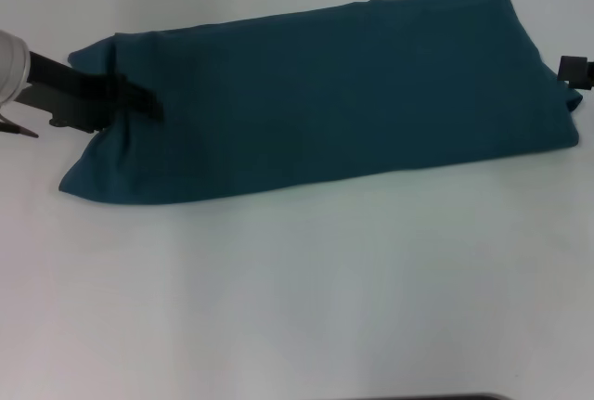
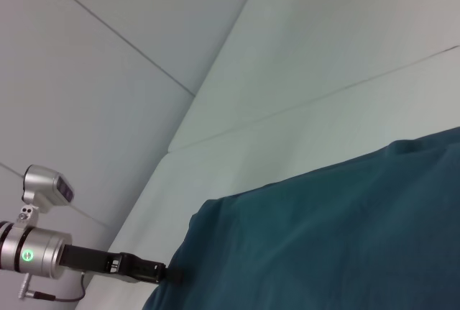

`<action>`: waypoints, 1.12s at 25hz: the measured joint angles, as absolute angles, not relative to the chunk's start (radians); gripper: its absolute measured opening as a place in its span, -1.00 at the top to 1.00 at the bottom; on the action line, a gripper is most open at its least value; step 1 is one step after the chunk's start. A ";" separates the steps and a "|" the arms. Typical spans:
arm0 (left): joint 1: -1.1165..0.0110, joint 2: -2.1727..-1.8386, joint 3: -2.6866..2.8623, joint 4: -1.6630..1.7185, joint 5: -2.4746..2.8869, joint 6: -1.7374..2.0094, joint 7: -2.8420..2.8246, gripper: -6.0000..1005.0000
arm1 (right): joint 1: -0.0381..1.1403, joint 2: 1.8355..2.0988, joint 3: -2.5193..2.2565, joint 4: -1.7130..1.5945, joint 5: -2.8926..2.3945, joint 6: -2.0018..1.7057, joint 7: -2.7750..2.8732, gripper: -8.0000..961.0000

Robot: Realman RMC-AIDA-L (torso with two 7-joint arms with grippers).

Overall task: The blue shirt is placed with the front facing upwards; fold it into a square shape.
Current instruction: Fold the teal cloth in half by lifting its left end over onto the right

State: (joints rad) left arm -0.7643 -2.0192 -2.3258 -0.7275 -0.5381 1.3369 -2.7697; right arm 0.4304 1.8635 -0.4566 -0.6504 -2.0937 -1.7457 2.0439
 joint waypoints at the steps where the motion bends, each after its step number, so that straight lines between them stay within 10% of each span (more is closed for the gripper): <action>1: -0.765 -2.019 -2.322 -0.730 -0.540 1.336 -2.771 -0.74 | 0.430 1.863 -0.454 -0.650 -2.093 -1.746 2.044 -0.97; 20: -0.780 -2.020 -2.322 -0.756 -0.543 1.366 -2.767 0.84 | 0.432 1.860 -0.451 -0.650 -2.092 -1.747 2.044 -0.97; 28: -0.718 -2.016 -2.343 -0.873 -0.551 1.454 -2.748 0.84 | 0.434 1.859 -0.451 -0.650 -2.092 -1.747 2.044 -0.97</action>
